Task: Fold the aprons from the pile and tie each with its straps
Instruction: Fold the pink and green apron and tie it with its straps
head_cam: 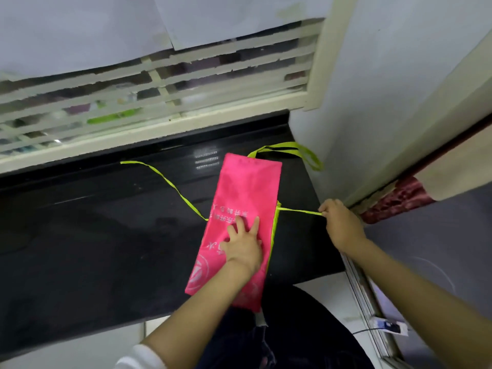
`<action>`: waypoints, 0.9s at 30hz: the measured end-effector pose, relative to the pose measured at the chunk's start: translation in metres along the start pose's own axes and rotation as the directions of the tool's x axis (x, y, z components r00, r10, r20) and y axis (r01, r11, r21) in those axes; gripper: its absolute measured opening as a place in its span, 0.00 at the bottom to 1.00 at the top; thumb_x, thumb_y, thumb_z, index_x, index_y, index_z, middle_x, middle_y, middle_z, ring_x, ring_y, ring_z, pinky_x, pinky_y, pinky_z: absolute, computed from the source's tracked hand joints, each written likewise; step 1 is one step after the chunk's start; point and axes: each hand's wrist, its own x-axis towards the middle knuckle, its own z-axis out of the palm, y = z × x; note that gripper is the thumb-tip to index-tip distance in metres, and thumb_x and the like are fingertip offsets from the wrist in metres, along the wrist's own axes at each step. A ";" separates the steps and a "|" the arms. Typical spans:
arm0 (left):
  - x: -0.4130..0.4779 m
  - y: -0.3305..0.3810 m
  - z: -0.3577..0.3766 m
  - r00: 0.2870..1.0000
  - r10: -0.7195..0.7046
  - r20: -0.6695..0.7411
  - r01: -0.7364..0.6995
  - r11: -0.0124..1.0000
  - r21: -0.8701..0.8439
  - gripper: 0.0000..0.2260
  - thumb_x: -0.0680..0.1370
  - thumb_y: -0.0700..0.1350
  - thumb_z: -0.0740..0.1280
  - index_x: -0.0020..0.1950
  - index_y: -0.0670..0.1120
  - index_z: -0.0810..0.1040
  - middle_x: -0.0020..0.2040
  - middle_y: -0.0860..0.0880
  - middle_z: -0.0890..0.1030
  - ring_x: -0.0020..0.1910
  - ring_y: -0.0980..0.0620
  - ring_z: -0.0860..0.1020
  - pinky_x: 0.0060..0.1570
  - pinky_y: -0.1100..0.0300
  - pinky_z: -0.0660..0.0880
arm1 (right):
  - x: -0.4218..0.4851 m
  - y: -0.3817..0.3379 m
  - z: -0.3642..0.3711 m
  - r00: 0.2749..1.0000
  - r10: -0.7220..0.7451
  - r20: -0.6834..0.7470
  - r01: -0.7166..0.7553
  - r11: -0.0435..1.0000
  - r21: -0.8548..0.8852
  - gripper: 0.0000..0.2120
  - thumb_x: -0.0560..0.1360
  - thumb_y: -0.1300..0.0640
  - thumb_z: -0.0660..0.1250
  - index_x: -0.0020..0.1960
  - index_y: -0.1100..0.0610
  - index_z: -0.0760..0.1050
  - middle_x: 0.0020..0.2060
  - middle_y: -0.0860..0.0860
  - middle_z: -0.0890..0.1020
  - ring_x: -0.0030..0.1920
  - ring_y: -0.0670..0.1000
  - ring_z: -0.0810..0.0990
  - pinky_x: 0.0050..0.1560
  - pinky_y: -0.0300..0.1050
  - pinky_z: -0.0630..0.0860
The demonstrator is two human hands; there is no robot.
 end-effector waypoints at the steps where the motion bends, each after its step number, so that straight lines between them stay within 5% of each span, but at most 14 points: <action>1: 0.001 0.006 0.000 1.000 0.011 -0.012 -0.011 1.000 0.001 0.26 0.82 0.53 0.55 0.77 0.59 0.48 0.75 0.44 0.50 0.71 0.42 0.55 0.60 0.43 0.69 | 0.003 0.005 -0.005 1.000 0.014 -0.022 -0.015 0.999 -0.028 0.10 0.78 0.66 0.57 0.56 0.60 0.72 0.54 0.58 0.74 0.51 0.61 0.75 0.44 0.49 0.68; 5: 0.010 0.022 -0.004 0.997 0.081 -0.010 -0.082 0.996 -0.036 0.27 0.81 0.51 0.58 0.77 0.57 0.48 0.74 0.44 0.50 0.71 0.41 0.55 0.60 0.47 0.71 | 0.008 0.015 -0.015 0.997 0.036 -0.073 -0.047 0.987 -0.153 0.10 0.77 0.68 0.56 0.54 0.61 0.72 0.53 0.57 0.75 0.55 0.59 0.72 0.46 0.50 0.68; 8: 0.014 0.023 -0.007 0.995 0.097 -0.017 -0.097 0.994 -0.039 0.28 0.81 0.51 0.59 0.77 0.57 0.48 0.74 0.44 0.51 0.71 0.41 0.56 0.60 0.49 0.71 | 0.003 0.006 -0.007 0.986 -0.154 -0.064 0.135 0.962 -0.238 0.17 0.72 0.71 0.58 0.58 0.60 0.72 0.56 0.58 0.74 0.59 0.60 0.71 0.57 0.51 0.68; 11: 0.015 0.027 -0.007 0.995 0.098 -0.034 -0.099 0.994 -0.046 0.29 0.80 0.49 0.60 0.77 0.56 0.50 0.73 0.43 0.52 0.70 0.41 0.57 0.60 0.49 0.71 | -0.014 -0.016 0.015 0.884 -0.465 0.057 0.468 0.881 -0.073 0.31 0.67 0.75 0.59 0.69 0.61 0.66 0.69 0.57 0.67 0.73 0.58 0.61 0.74 0.47 0.56; 14: 0.017 0.023 -0.008 0.988 0.150 -0.047 -0.155 0.980 -0.128 0.27 0.79 0.43 0.59 0.77 0.53 0.54 0.72 0.41 0.54 0.70 0.40 0.59 0.62 0.49 0.69 | -0.037 -0.036 0.042 0.731 -0.627 0.269 0.663 0.747 -0.060 0.37 0.70 0.70 0.60 0.76 0.61 0.52 0.76 0.54 0.53 0.77 0.52 0.46 0.74 0.39 0.39; 21: 0.020 -0.059 -0.005 0.903 0.396 -0.169 -0.388 0.918 0.081 0.28 0.74 0.35 0.60 0.74 0.47 0.61 0.73 0.46 0.61 0.72 0.45 0.61 0.68 0.55 0.61 | -0.039 -0.028 0.044 0.667 -0.583 0.463 0.692 0.716 -0.096 0.36 0.74 0.61 0.59 0.77 0.59 0.45 0.77 0.53 0.43 0.76 0.50 0.37 0.73 0.40 0.36; 24: 0.011 -0.096 -0.002 0.883 0.463 -0.071 -0.464 0.886 -0.002 0.33 0.72 0.30 0.58 0.76 0.46 0.57 0.78 0.46 0.51 0.77 0.47 0.52 0.75 0.57 0.50 | -0.039 -0.026 0.046 0.662 -0.563 0.495 0.691 0.714 -0.112 0.38 0.75 0.56 0.61 0.77 0.57 0.43 0.77 0.52 0.42 0.75 0.49 0.35 0.75 0.44 0.38; 27: 0.002 -0.118 0.005 0.861 0.503 0.079 -0.508 0.856 0.091 0.38 0.73 0.33 0.59 0.77 0.51 0.45 0.74 0.54 0.36 0.77 0.49 0.42 0.74 0.58 0.41 | -0.042 -0.022 0.049 0.656 -0.558 0.508 0.694 0.711 -0.115 0.41 0.75 0.49 0.64 0.77 0.55 0.42 0.75 0.47 0.39 0.72 0.45 0.32 0.74 0.46 0.37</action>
